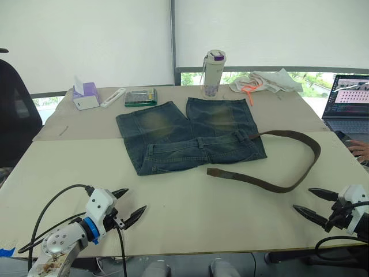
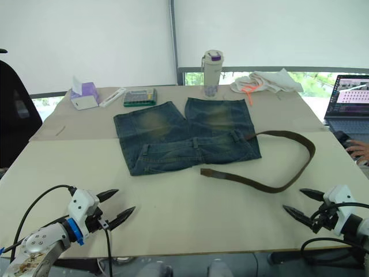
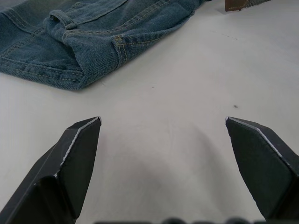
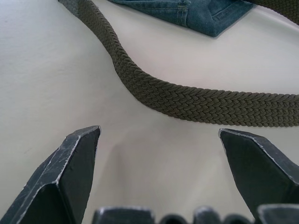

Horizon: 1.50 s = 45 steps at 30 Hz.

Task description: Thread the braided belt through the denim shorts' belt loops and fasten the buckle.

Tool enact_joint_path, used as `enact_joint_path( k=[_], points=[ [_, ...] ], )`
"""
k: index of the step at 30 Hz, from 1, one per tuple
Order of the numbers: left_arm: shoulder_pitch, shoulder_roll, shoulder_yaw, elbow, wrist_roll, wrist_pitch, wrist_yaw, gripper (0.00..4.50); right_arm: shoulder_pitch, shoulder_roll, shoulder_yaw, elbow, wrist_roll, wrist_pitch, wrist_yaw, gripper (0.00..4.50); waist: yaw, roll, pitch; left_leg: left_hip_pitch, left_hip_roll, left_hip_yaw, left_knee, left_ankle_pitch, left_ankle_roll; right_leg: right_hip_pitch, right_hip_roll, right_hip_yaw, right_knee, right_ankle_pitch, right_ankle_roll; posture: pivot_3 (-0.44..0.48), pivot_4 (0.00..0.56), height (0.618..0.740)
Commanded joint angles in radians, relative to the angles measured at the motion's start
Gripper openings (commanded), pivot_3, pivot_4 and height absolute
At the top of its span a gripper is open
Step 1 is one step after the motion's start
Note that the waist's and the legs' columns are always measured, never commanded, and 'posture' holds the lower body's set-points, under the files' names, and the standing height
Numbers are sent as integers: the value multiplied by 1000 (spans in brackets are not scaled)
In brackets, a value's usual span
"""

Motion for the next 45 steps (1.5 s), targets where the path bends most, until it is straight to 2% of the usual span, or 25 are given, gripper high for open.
enact_joint_path(
  k=[1, 13, 16, 18, 21, 25, 28, 34, 36, 41, 45],
  points=[
    [-10, 10, 6, -7, -4, -14, -10, 4500, -8, -27, -30, 0, 3, -33, 7, 4487, 0, 0, 0, 0, 0, 0, 0, 0, 0, 0, 0, 0, 0, 0, 0, 0, 150, 740],
    [-28, 8, 16, 7, -17, -29, -35, 4500, -43, -33, -34, -50, 43, -1, 29, 4487, 0, 0, 0, 0, 0, 0, 0, 0, 0, 0, 0, 0, 0, 0, 0, 0, 150, 740],
    [-35, 56, 37, -22, -109, -14, -153, 4500, -136, -16, 1, -141, 72, 77, -11, 4487, -9, 1, 0, 0, 1, 2, 0, 0, 0, 0, 0, 1, 1, 0, 0, 0, 150, 740],
    [-67, 84, 49, -31, -149, 4, -184, 4500, -206, -10, 50, -163, 38, 111, -37, 4487, -13, 1, 0, 1, 2, 3, 0, 0, 0, -1, 1, 1, 1, 1, -1, 0, 150, 740],
    [-148, 117, 61, -25, -184, 31, -193, 4500, -347, -26, 207, -148, -100, 212, -75, 4487, -9, 1, 0, 2, 4, 3, 0, 0, 0, -1, 4, 1, 1, 1, -1, 0, 150, 740],
    [-227, 159, 57, -22, -216, 75, -220, 4500, -572, 31, 369, -27, -245, 184, -114, 4487, -5, 1, 0, 0, 3, 3, 0, 0, 0, -3, 4, 1, 1, 2, -3, 0, 150, 740],
    [-247, 189, 62, -32, -228, 100, -235, 4500, -733, 76, 490, 135, -382, 90, -140, 4487, -5, 1, 1, 0, 2, 3, 0, 0, 0, -4, 3, 1, 1, 2, -3, 0, 150, 740],
    [-270, 217, 95, -57, -249, 139, -221, 4500, -962, 128, 677, 476, -612, -60, -195, 4487, -4, 0, 2, 0, 2, 2, 0, 0, 0, -4, 3, -1, 0, 4, -4, 0, 150, 740],
    [-268, 220, 107, -68, -245, 145, -213, 4500, -1020, 157, 699, 578, -648, -79, -242, 4487, -8, -1, 2, 0, 2, 3, -1, 0, 0, -4, 2, -1, 0, 4, -4, 0, 150, 740],
    [-248, 213, 128, -103, -246, 159, -190, 4500, -1077, 189, 704, 688, -655, -115, -206, 2995, -19, -1, 2, 2, 2, 2, -1, 0, 0, -3, 3, -1, 1, 4, -5, 0, 150, 740],
    [-234, 207, 128, -121, -243, 162, -172, 4500, -1084, 193, 692, 708, -650, -139, -204, 1556, -23, -1, 2, 2, 2, 1, -1, 0, 0, -3, 3, -1, 1, 4, -5, 0, 150, 740]
  ],
)
